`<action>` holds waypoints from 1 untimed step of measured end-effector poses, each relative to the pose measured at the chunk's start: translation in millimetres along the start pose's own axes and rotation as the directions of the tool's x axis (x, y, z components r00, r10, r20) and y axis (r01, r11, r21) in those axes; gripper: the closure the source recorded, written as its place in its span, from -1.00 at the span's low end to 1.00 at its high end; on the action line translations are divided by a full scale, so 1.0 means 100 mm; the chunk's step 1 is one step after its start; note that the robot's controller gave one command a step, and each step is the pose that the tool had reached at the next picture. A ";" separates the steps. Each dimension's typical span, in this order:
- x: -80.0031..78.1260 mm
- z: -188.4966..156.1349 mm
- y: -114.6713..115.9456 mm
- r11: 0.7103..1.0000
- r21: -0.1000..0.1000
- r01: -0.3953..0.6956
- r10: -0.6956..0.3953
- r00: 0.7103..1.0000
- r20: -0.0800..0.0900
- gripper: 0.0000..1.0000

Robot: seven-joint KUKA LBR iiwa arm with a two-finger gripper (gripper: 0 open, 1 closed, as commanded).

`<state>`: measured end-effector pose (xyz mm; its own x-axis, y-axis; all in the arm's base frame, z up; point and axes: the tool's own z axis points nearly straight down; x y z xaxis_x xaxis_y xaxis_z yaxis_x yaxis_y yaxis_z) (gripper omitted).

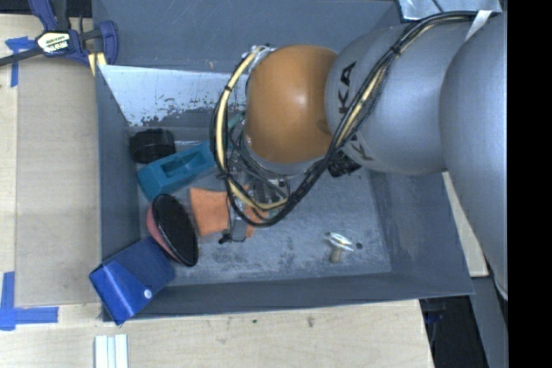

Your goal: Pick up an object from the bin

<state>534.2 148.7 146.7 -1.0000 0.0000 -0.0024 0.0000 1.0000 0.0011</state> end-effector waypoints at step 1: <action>-0.15 0.58 -0.01 0.995 -0.001 -0.101 0.101 0.995 0.003 -1.00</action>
Offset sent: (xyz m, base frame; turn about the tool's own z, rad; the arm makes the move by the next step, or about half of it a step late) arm 0.0211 0.0039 -0.0767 0.1421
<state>549.1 148.0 88.6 -0.9949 0.1010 -0.0051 0.1009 0.9949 0.0021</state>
